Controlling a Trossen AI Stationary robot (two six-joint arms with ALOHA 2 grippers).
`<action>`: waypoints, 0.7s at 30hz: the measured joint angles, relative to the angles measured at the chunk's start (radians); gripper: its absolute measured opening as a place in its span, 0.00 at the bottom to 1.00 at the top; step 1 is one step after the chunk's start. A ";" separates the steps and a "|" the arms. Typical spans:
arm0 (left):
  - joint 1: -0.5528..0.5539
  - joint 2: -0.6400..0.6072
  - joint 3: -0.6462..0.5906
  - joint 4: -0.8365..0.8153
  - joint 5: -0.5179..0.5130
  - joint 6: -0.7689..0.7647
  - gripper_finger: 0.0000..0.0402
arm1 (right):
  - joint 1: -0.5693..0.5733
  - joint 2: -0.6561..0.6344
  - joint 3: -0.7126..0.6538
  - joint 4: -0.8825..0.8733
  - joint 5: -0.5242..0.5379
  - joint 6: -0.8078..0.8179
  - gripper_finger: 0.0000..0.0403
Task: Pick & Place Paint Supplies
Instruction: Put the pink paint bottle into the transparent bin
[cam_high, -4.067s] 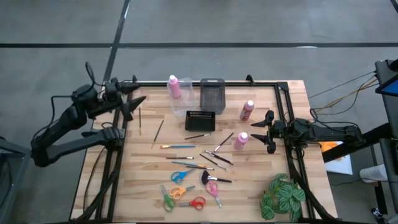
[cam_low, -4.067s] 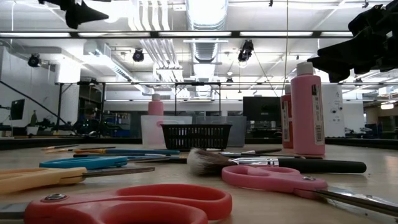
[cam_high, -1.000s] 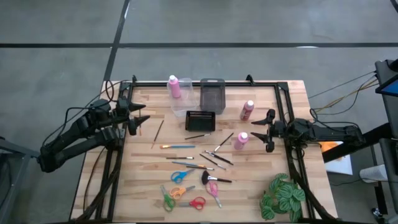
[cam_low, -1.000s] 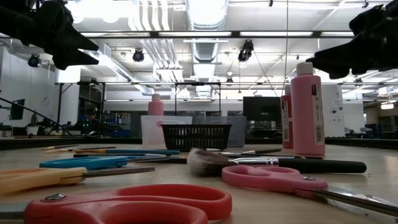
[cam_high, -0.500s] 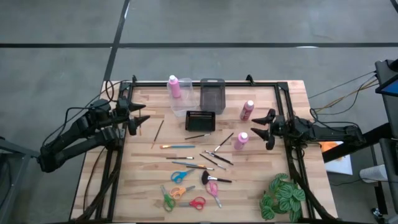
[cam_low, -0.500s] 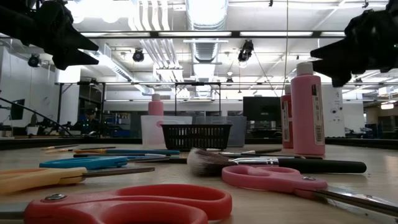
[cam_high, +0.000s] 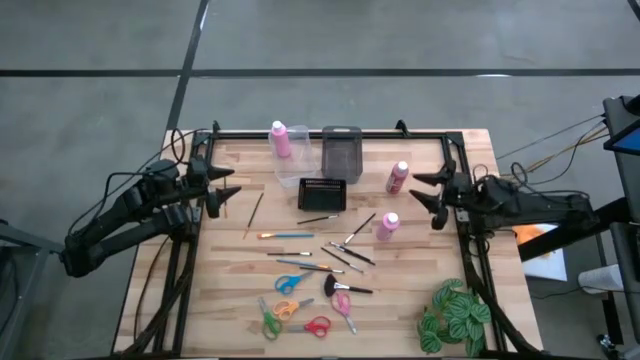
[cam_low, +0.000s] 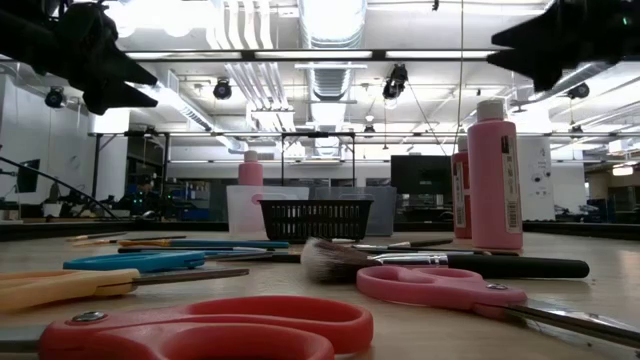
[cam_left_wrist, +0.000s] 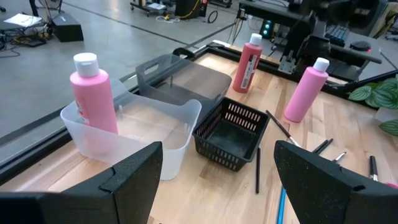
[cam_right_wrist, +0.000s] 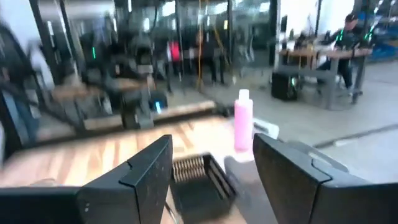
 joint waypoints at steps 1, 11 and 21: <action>0.000 0.000 0.000 -0.001 0.000 0.000 0.77 | 0.000 0.043 0.051 -0.057 -0.010 -0.006 0.55; 0.000 0.000 0.000 -0.002 0.000 0.000 0.77 | 0.000 0.532 0.507 -0.620 -0.110 0.084 0.55; 0.000 0.000 0.000 -0.001 0.000 0.000 0.77 | 0.001 0.916 0.832 -0.930 -0.241 0.363 0.55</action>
